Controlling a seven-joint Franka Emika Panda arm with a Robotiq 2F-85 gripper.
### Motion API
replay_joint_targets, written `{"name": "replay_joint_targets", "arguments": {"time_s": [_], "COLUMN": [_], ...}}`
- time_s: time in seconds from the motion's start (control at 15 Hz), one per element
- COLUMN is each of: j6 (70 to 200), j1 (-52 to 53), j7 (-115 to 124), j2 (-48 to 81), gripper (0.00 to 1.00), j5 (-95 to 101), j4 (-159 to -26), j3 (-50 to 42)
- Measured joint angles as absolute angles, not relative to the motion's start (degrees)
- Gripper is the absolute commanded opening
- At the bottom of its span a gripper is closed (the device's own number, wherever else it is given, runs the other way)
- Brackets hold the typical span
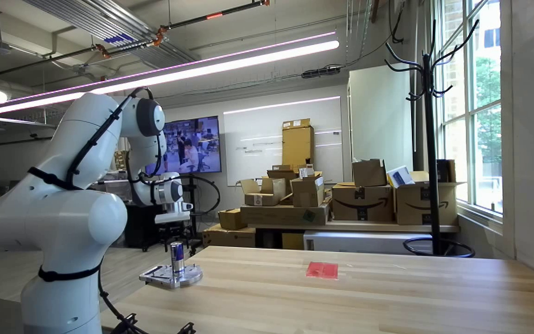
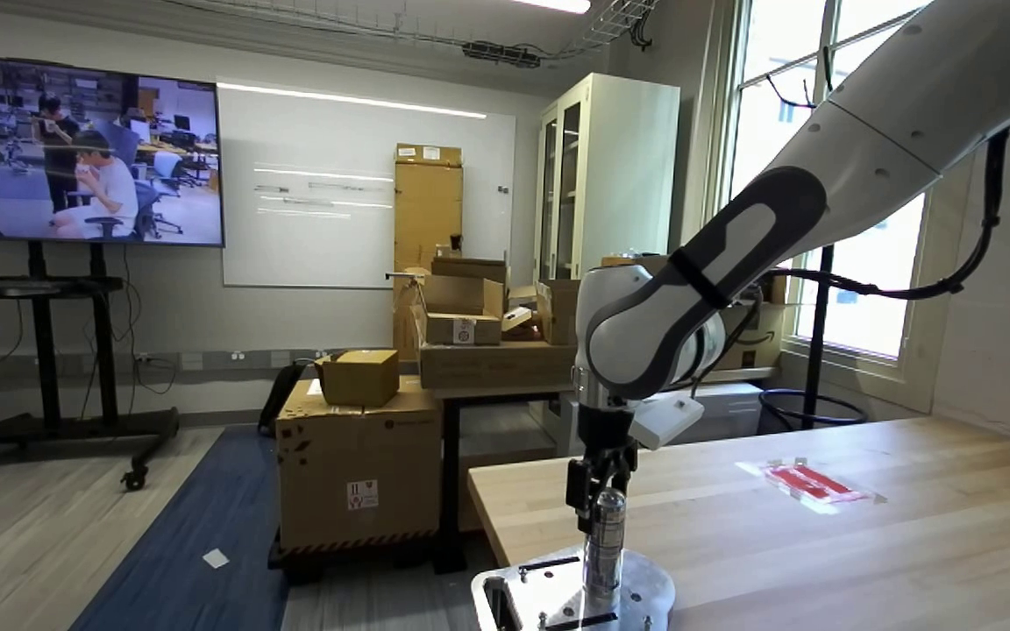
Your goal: Put the can on the metal object
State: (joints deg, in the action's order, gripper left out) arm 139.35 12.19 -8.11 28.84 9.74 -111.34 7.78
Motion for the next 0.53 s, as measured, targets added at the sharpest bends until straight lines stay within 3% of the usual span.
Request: {"name": "replay_joint_targets", "arguments": {"time_s": [0.53], "j6": [138.33], "j1": [12.18], "j7": [-7.94], "j2": [23.24], "gripper": [1.0], "j5": [9.74], "j4": [-111.08], "j3": [7.58]}}
